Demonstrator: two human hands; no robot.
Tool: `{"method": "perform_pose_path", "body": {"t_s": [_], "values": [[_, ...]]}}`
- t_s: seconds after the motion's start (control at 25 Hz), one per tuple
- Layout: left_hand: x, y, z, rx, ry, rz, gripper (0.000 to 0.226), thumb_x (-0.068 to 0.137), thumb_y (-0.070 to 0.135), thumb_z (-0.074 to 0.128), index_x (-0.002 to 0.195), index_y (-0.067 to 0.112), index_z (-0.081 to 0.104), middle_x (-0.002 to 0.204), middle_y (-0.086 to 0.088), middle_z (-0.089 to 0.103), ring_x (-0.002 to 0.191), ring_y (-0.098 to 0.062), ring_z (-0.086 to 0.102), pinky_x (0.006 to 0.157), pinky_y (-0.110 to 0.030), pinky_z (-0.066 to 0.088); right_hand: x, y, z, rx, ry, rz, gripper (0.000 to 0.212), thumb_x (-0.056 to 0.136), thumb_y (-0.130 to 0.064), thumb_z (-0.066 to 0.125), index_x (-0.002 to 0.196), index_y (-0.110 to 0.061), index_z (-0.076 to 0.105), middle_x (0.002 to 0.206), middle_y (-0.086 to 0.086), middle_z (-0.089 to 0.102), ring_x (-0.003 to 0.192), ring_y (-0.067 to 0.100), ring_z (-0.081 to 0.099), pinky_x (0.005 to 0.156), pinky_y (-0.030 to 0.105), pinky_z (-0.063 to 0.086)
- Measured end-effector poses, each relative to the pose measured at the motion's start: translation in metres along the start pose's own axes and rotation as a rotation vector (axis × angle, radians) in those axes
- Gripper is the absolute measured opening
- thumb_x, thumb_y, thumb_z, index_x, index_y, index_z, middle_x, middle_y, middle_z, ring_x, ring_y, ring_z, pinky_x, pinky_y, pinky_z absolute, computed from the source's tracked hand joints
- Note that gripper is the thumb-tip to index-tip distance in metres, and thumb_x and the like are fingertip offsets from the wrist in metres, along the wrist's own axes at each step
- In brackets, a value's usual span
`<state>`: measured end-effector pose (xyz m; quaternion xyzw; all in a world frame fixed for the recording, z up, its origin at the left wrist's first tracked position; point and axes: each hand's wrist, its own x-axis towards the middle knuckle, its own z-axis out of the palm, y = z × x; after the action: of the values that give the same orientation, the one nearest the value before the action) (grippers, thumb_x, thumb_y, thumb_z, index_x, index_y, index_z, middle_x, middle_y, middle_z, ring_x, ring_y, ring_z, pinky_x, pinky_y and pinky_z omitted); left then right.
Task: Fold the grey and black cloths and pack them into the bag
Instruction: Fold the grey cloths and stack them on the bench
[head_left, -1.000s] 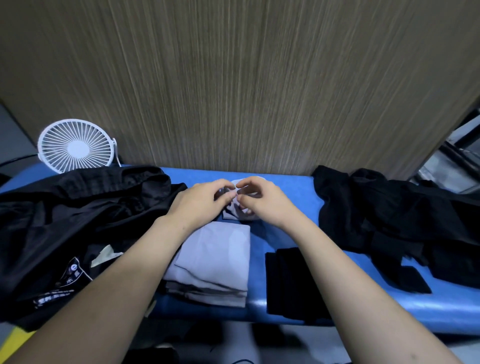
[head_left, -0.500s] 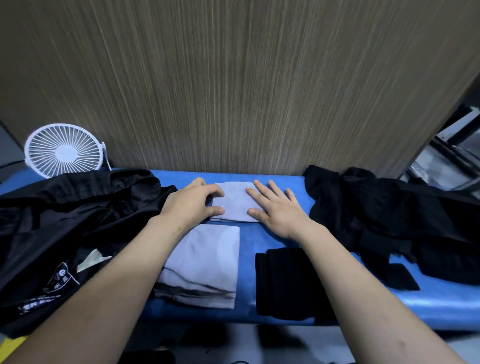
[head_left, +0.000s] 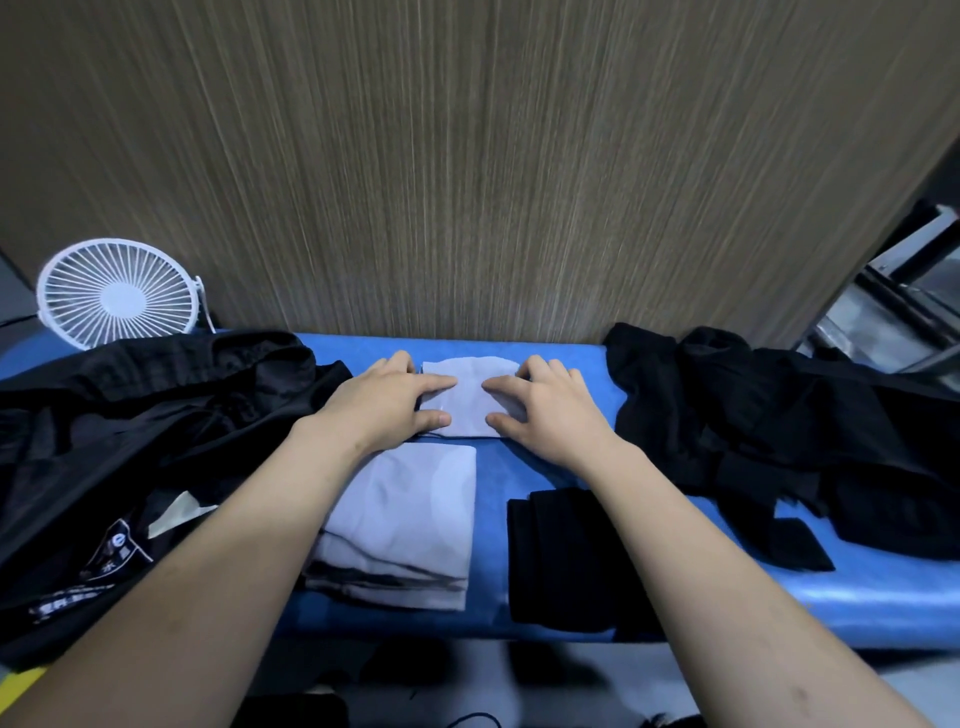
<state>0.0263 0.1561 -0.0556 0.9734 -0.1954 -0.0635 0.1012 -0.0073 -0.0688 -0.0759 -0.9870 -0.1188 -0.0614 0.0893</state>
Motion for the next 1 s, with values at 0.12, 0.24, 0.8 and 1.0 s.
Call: {"method": "perform_pose_path", "body": {"t_s": [0.12,0.24,0.8,1.0], "values": [[-0.001,0.000,0.002,-0.050,0.010,0.026,0.054,0.093,0.056,0.057,0.144,0.048,0.042,0.115,0.008,0.039,0.112,-0.012,0.042,0.090,-0.031,0.042,0.002,-0.009,0.003,0.268,-0.005,0.027,0.044,0.089,-0.031,0.068,0.132,-0.026,0.060,0.113,-0.001,0.043,0.108,0.022,0.047,0.089,0.029,0.037],[-0.002,0.001,0.002,-0.150,0.039,0.057,0.050,0.091,0.046,0.066,0.139,0.037,0.051,0.114,0.009,0.039,0.101,-0.010,0.049,0.085,-0.028,0.043,0.003,-0.014,-0.001,0.374,-0.014,0.047,0.039,0.089,-0.016,0.067,0.127,-0.021,0.061,0.114,-0.002,0.039,0.098,0.023,0.055,0.083,0.033,0.046],[-0.060,0.026,-0.052,-0.111,0.315,0.196,0.039,0.087,0.008,0.060,0.126,0.016,0.060,0.130,0.006,0.032,0.072,-0.012,0.053,0.073,-0.037,0.052,-0.036,-0.058,-0.057,0.339,0.153,0.015,0.039,0.086,-0.019,0.069,0.123,-0.013,0.058,0.113,-0.004,0.030,0.080,0.025,0.057,0.077,0.040,0.052],[-0.127,0.028,-0.051,0.074,0.266,0.132,0.035,0.086,0.011,0.058,0.121,0.014,0.059,0.150,0.002,0.019,0.068,-0.029,0.060,0.067,-0.040,0.052,-0.085,-0.101,-0.062,0.346,0.068,0.030,0.039,0.086,-0.022,0.067,0.123,-0.013,0.056,0.115,-0.002,0.030,0.080,0.030,0.058,0.074,0.038,0.049]]}}
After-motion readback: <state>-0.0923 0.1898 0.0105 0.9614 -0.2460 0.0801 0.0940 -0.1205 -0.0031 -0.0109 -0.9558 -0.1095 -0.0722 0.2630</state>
